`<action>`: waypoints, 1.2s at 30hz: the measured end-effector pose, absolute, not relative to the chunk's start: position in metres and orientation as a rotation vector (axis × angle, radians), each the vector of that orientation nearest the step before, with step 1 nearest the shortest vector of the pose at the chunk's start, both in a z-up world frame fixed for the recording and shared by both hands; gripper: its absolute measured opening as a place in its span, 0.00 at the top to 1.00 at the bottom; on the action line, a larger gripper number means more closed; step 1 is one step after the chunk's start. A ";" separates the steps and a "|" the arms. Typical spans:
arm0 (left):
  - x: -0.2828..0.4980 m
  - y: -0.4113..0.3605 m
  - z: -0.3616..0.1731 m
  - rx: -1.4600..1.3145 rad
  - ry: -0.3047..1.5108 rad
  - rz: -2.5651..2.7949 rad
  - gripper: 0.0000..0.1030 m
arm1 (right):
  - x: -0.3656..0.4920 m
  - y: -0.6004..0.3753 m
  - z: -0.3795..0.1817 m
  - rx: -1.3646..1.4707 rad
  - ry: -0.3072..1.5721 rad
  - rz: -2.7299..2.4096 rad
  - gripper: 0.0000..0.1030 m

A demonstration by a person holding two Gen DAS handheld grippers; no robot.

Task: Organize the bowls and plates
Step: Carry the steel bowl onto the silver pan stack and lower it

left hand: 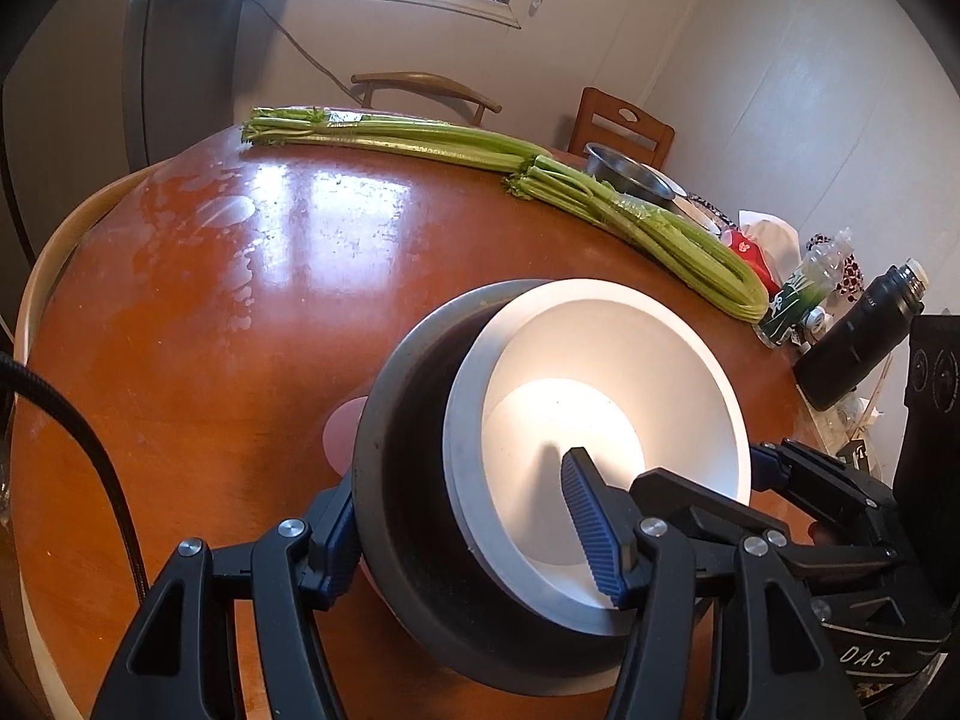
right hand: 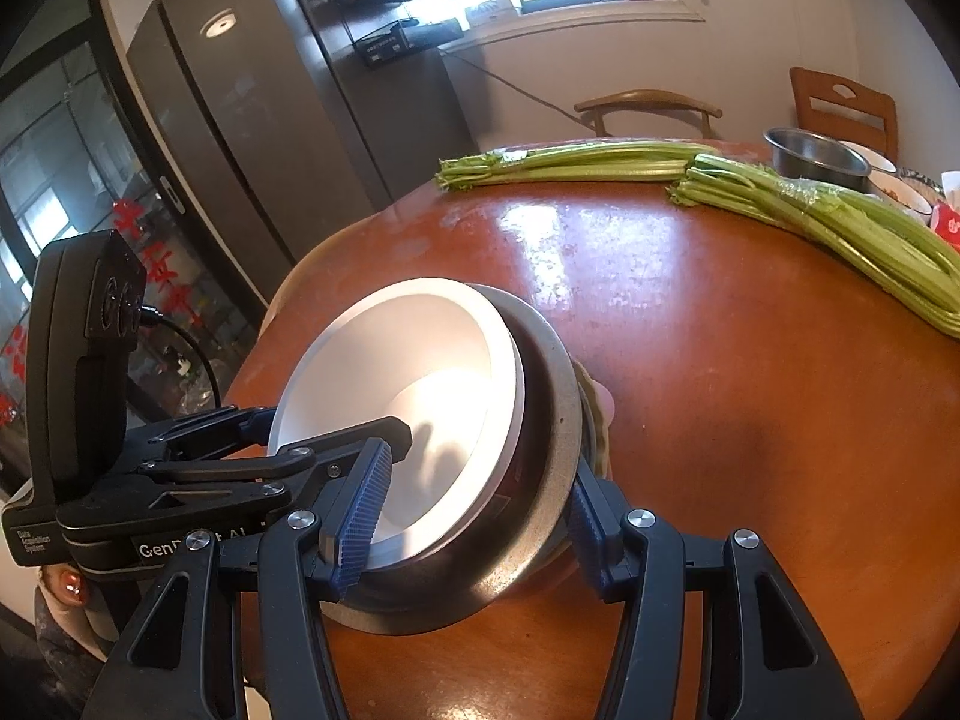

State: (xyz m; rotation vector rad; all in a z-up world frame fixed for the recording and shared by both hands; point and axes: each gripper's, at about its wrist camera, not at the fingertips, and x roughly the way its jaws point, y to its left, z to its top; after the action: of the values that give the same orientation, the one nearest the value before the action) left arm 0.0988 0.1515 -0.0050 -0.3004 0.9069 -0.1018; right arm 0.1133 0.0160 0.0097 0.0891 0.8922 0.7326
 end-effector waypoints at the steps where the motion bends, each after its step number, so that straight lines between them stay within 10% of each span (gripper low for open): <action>1: 0.099 0.152 -0.006 -0.300 0.909 -0.099 0.41 | 0.114 0.016 0.009 0.089 0.894 0.732 0.44; 36: 0.095 0.147 -0.013 -0.209 0.873 -0.037 0.41 | 0.110 0.025 -0.004 -0.001 0.864 0.661 0.44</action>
State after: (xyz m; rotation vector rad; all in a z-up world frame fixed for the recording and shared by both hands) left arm 0.0953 0.1472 -0.0132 -0.2092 0.8728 -0.0372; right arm 0.1096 0.0248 -0.0045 -0.0010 0.8644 0.6608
